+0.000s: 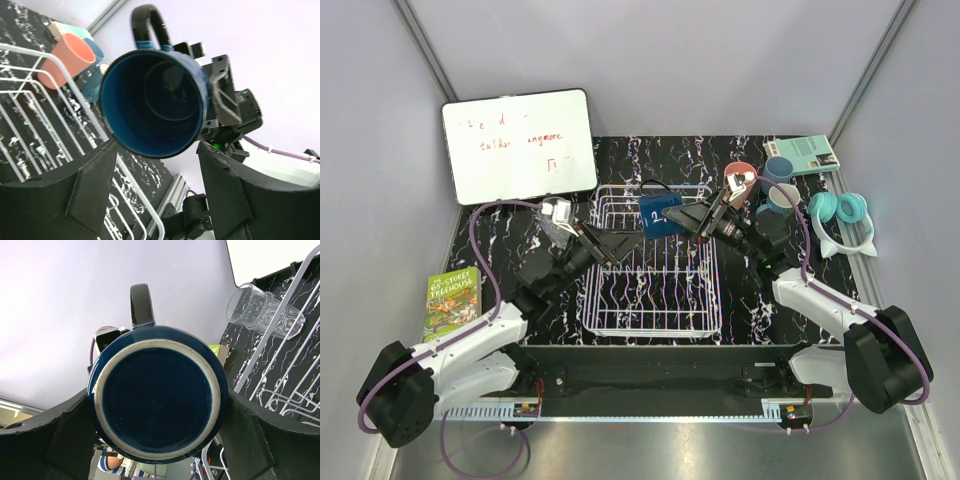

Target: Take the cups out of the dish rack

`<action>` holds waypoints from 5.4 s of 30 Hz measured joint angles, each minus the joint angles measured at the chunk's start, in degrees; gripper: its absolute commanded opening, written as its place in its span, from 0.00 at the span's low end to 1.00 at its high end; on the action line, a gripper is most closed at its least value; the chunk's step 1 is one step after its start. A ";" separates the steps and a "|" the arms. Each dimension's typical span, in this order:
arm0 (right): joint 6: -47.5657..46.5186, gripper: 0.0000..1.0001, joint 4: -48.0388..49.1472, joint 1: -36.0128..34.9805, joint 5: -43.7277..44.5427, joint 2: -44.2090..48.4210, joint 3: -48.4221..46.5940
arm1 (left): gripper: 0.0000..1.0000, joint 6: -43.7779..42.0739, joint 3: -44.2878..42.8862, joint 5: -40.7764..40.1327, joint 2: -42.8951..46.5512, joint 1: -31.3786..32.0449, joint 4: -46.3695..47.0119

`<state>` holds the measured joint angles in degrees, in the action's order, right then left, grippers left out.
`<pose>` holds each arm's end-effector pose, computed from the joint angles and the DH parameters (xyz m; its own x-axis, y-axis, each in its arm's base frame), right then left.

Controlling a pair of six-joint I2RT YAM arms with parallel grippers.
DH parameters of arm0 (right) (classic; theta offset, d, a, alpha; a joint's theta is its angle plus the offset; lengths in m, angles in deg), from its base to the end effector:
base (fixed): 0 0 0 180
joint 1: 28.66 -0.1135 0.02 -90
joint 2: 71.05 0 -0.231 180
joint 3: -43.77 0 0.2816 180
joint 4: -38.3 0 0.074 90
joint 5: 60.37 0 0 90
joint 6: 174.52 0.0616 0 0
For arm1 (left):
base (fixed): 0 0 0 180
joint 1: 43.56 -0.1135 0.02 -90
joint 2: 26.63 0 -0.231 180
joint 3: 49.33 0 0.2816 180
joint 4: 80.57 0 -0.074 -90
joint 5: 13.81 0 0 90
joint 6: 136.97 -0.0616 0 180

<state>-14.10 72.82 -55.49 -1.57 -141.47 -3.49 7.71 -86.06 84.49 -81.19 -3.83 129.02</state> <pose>0.2762 0.1755 0.2453 -0.7318 0.5330 -0.4247 -0.4469 0.0952 0.8895 0.2145 -0.1898 0.2430 -0.5141 -0.6225 -0.5900 0.5564 0.2815 -0.7818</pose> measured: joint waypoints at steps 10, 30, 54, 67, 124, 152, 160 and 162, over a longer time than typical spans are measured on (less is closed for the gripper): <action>0.37 0.00 0.44 0.00 -0.04 -0.02 0.66 | 0.71 -1.70 -5.53 0.13 -0.96 2.51 0.24; 1.57 0.00 1.79 0.00 -3.39 -1.38 0.94 | 0.16 -5.09 -8.72 0.52 -9.81 8.33 1.03; -5.29 0.95 -17.29 -0.46 -1.75 9.92 -2.71 | 0.00 -13.44 -20.00 -0.79 -4.17 11.30 -24.74; -15.87 0.94 -29.94 0.00 2.14 11.34 -4.81 | 0.00 -20.59 -16.02 -16.06 2.49 9.09 -36.50; -31.19 0.93 -56.17 0.00 19.61 17.25 -6.38 | 0.00 -29.35 -38.80 -23.91 -17.68 -25.70 -91.49; -32.92 0.93 -56.11 0.00 18.05 13.86 -7.41 | 0.00 -29.57 -43.80 -15.45 -41.64 -42.91 -81.44; -32.89 0.93 -55.89 0.00 17.81 13.07 -7.69 | 0.00 -29.55 -43.82 -15.63 -44.17 -43.17 -79.65; -32.89 0.93 -55.76 0.00 17.57 13.05 -7.69 | 0.00 -29.51 -43.82 -15.72 -44.22 -43.21 -79.49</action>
<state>-47.00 17.07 -55.49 16.00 -128.42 -11.18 -21.80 -129.88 68.77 -125.41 -47.04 49.52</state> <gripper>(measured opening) 0.928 0.151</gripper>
